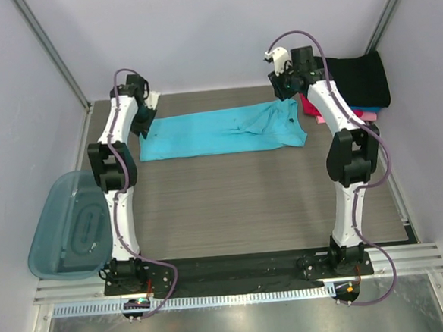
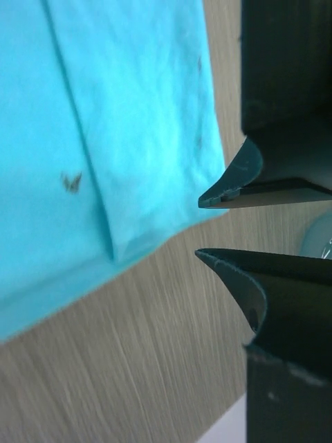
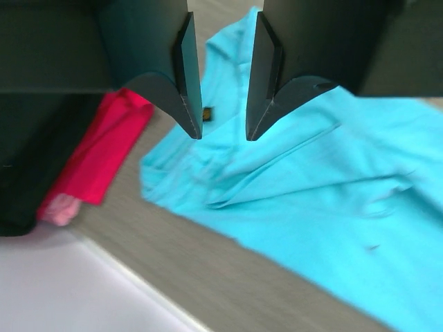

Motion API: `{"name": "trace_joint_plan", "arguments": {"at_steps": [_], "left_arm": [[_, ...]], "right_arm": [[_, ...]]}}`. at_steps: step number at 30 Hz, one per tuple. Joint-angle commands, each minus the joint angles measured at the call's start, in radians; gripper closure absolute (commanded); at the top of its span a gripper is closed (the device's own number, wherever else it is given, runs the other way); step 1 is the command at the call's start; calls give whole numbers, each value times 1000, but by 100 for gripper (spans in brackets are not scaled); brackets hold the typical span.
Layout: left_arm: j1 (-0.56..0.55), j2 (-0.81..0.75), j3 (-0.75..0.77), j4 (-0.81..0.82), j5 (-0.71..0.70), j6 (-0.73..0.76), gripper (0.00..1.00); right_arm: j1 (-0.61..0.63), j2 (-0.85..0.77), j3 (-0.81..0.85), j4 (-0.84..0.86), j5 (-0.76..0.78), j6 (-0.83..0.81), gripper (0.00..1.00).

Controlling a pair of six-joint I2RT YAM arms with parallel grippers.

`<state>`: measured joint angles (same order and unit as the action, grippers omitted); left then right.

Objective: Fold and stack the t-shirts
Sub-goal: Fold the tshirt

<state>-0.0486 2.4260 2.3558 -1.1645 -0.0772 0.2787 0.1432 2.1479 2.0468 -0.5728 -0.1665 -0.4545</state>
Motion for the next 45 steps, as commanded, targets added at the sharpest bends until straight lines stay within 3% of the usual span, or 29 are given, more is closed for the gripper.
{"name": "trace_joint_plan", "arguments": {"at_steps": [1, 6, 15, 37, 40, 43, 45], "left_arm": [[-34, -45, -81, 19, 74, 21, 70], [-37, -9, -122, 22, 73, 2, 76], [-37, 30, -141, 20, 50, 1, 77], [-37, 22, -164, 28, 25, 2, 77], [-37, 25, -165, 29, 22, 1, 77], [-37, 22, -165, 28, 19, 2, 77], [-39, 19, -164, 28, 16, 5, 77]], "right_arm": [[10, -46, -77, -108, -178, 37, 63], [19, -23, -135, -145, -243, 28, 63], [32, 86, -30, -199, -318, 22, 61], [53, 213, 49, -200, -314, 31, 61], [53, 225, 58, -199, -332, 36, 72], [55, 233, 73, -194, -355, 40, 95], [56, 231, 85, -193, -363, 40, 99]]}}
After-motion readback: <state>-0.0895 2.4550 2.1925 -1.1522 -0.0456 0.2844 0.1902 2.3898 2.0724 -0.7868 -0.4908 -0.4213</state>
